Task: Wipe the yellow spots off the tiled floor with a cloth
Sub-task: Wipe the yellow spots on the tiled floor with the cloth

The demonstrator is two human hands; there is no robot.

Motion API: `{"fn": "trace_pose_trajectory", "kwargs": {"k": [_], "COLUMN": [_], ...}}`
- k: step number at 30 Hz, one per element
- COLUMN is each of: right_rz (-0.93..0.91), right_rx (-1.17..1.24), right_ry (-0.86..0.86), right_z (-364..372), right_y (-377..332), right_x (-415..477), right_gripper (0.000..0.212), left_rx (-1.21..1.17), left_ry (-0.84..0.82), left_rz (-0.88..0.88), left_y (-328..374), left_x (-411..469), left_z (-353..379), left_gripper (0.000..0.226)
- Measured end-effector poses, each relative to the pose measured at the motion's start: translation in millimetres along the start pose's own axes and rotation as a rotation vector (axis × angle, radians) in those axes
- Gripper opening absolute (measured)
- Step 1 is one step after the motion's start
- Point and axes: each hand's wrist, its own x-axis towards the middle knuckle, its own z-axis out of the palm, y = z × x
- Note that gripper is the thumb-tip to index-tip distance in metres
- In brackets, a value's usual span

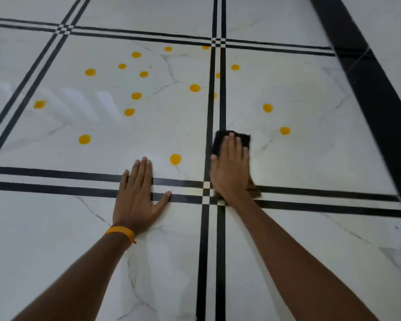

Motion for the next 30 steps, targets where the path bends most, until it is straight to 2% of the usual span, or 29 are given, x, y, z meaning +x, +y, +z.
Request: {"fn": "trace_pose_trajectory", "kwargs": {"k": [2,4,6,8,10,12,14,15,17,19,22,25,26,28,30], "right_rz": [-0.125,-0.399,-0.641,-0.638,-0.424,-0.269,-0.339,-0.453,-0.664,-0.679,-0.433,-0.292,-0.328,-0.577,-0.825], "right_rx": [0.001,-0.005,-0.006,0.010,-0.017,-0.006,-0.016,-0.042,-0.054,-0.047,-0.050,-0.001,-0.002,-0.049,-0.063], "right_ry": [-0.015,-0.085,-0.107,-0.107,-0.060,-0.029,-0.035,-0.050,-0.080,-0.107,-0.081,-0.055,-0.047,-0.059,-0.108], "right_z": [4.4,7.6,9.4,5.1,2.8,3.1,8.9,10.4,11.2,4.4,-0.1,6.3,9.4,13.6,7.4], "right_y": [-44.6,-75.7,-53.0,-12.3,0.8,-29.5,-75.1,-88.1,-71.7,-28.5,2.0,-39.2,-57.7,-72.8,-45.3], "right_x": [18.9,2.7,-30.5,-31.1,8.6,49.3,40.2,21.0,-20.6,-34.8,-3.5,12.8,4.1,-24.9,-44.2], "right_gripper": [0.067,0.066,0.064,0.064,0.065,0.067,0.066,0.065,0.063,0.063,0.065,0.065,0.065,0.063,0.062], "left_rx": [-0.007,-0.003,-0.001,-0.002,-0.016,-0.019,-0.018,-0.018,-0.002,0.017,0.017,0.020,0.029,0.044,0.052], "left_ry": [0.004,-0.008,-0.003,-0.020,-0.010,0.009,0.036,0.049,0.035,0.015,-0.011,-0.009,-0.012,0.001,0.001], "left_rz": [-0.016,-0.029,-0.019,-0.016,-0.024,-0.008,-0.013,-0.017,-0.015,-0.002,0.002,0.003,0.004,0.007,0.032], "left_y": [1.1,2.5,4.6,4.0,3.7,2.7,0.3,-0.3,-0.2,0.1,0.9,0.0,-1.2,-0.9,-1.7], "left_x": [0.4,2.5,1.8,1.4,2.0,2.2,1.2,2.3,2.4,2.5,3.0,2.4,1.7,0.2,1.3], "left_z": [0.2,-2.1,-2.9,-4.6,-4.8,-1.2,1.7,2.3,0.5,-1.2,-2.3,-1.6,-2.0,-2.7,-4.0], "left_gripper": [0.092,0.092,0.093,0.093,0.093,0.093,0.093,0.093,0.095,0.098,0.099,0.098,0.098,0.099,0.100]}}
